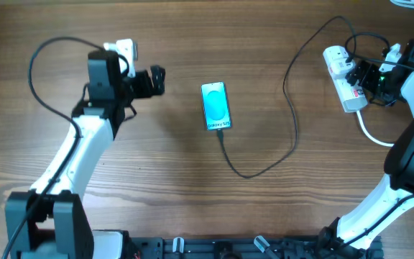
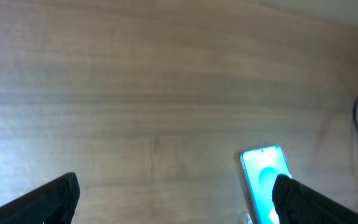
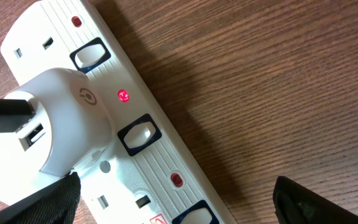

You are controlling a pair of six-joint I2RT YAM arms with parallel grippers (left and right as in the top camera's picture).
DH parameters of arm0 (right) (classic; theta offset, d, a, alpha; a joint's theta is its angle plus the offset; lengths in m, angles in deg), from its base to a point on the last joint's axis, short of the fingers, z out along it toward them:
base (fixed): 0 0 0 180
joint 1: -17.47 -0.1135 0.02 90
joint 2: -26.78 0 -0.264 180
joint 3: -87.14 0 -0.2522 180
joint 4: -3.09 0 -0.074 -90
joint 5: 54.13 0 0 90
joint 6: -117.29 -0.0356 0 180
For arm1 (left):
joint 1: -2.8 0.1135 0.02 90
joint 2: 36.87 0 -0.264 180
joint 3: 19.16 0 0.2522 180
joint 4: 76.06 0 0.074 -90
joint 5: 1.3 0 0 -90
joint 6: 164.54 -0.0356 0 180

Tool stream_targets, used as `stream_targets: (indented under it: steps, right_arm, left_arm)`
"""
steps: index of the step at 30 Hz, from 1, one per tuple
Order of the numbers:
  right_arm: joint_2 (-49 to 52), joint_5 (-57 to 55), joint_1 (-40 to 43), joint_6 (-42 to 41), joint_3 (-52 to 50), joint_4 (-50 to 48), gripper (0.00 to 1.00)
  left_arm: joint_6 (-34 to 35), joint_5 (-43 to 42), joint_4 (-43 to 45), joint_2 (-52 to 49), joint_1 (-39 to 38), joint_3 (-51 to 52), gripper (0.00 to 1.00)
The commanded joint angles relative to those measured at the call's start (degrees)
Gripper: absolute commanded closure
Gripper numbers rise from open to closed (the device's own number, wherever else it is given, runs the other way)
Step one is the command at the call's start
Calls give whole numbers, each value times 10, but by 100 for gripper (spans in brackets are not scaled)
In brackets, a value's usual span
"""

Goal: Plug charger to phone and switch on socket

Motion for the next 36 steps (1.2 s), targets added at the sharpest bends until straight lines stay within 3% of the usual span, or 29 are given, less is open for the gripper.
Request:
stream_targets:
  steps: [1, 6, 11, 36]
  right_arm:
    - [-18, 10, -3, 3, 5, -6, 0]
    - [-18, 10, -3, 3, 5, -6, 0]
    - [-18, 10, -3, 3, 5, -6, 0]
    - [-18, 10, -3, 3, 5, -6, 0]
  left_arm:
    - [-12, 8, 45, 32, -4, 84, 0]
    - [-11, 7, 123, 70, -4, 198, 0]
    - [-11, 7, 257, 123, -4, 358, 0]
    - [-11, 12, 315, 242, -4, 526, 0]
